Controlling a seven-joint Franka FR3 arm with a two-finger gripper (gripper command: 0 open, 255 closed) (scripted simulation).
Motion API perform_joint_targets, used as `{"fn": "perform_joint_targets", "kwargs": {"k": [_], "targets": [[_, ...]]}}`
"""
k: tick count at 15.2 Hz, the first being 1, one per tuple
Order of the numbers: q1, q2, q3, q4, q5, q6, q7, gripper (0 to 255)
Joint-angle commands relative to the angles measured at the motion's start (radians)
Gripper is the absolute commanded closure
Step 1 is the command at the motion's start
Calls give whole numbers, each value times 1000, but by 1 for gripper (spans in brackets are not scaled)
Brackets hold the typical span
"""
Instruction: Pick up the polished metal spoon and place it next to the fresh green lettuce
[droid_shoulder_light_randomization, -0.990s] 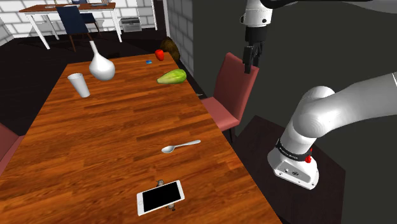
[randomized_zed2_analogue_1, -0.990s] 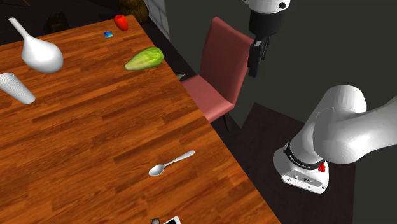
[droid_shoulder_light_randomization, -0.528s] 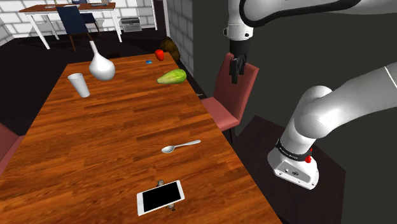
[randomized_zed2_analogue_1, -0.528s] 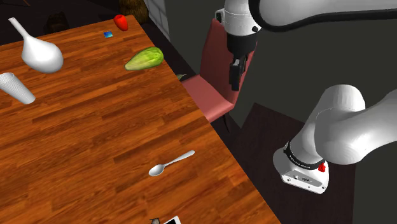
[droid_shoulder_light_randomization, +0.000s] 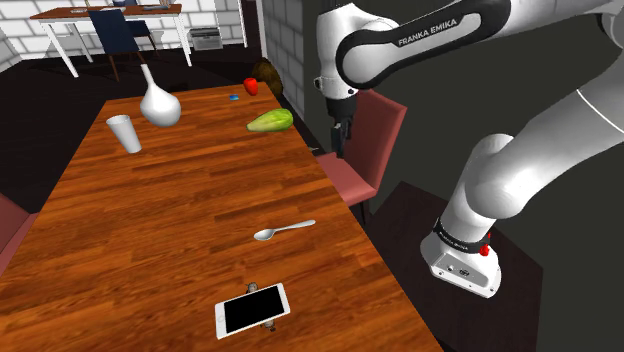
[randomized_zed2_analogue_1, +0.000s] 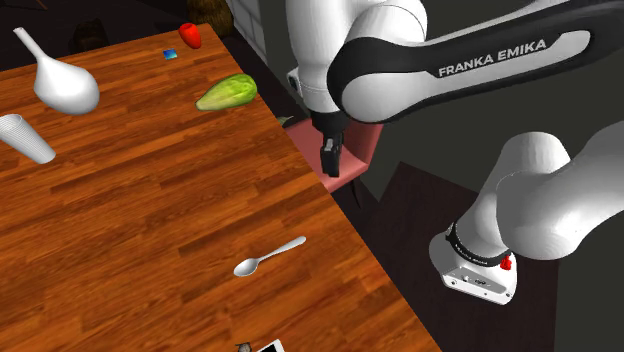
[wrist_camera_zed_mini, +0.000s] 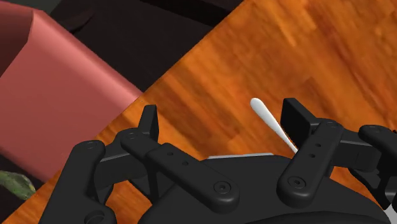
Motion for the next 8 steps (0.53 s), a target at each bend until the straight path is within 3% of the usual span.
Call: {"fn": "perform_joint_targets", "kwargs": {"k": [1,8], "targets": [[18,64,28,14,-6,48,3,0],[68,301,115,73,-67,210,27,0]]}}
